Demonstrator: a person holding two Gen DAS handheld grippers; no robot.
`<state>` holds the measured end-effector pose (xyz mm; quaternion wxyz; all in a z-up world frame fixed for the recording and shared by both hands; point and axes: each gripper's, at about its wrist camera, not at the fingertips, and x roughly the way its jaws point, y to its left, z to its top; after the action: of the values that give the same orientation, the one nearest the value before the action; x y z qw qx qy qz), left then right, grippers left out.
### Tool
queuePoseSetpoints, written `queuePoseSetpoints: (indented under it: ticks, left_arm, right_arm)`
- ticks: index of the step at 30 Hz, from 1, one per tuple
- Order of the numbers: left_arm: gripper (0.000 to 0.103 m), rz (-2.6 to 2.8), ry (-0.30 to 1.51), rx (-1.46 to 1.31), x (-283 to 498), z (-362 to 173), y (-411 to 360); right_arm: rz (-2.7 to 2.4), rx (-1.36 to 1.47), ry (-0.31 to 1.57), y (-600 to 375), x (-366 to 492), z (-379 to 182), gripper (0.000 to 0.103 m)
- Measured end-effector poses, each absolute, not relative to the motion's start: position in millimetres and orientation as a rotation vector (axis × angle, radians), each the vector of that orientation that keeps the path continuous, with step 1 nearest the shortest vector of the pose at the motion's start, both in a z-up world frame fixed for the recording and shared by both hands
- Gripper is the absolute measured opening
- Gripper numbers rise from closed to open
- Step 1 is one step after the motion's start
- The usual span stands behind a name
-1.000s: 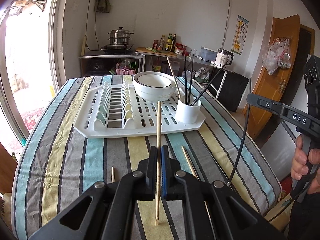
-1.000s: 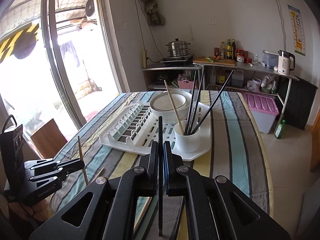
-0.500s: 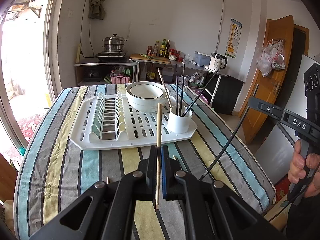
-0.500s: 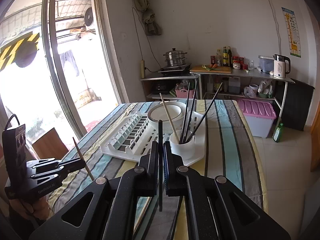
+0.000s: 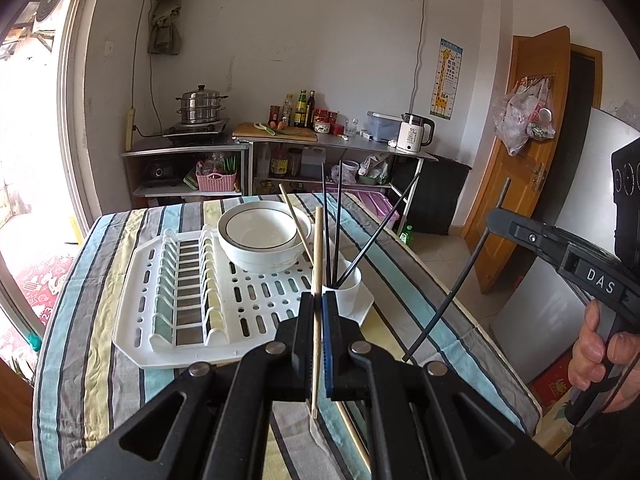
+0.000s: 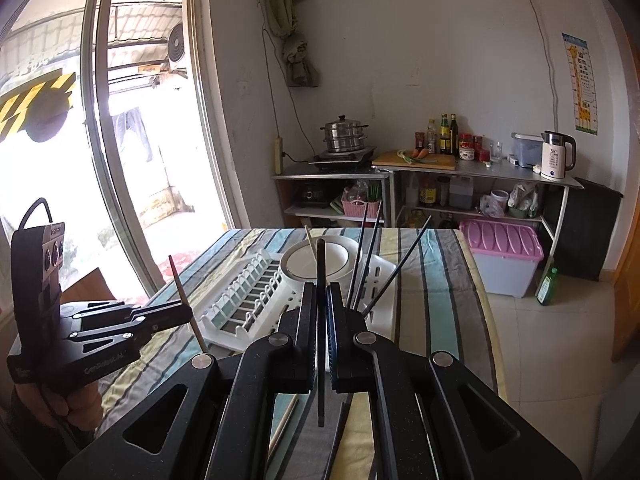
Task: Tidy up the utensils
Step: 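Lift both held chopsticks and carry them over the white cup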
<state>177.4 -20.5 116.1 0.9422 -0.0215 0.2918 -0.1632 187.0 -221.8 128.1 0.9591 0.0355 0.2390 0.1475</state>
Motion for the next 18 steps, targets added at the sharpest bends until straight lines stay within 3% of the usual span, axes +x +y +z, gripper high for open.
queuePoseSetpoints:
  ticks: [18]
  left_arm:
    - [0.004, -0.392, 0.535, -0.074, 271, 161, -53]
  right_arm:
    - [0.281, 0.102, 0.423, -231, 249, 158, 0.004]
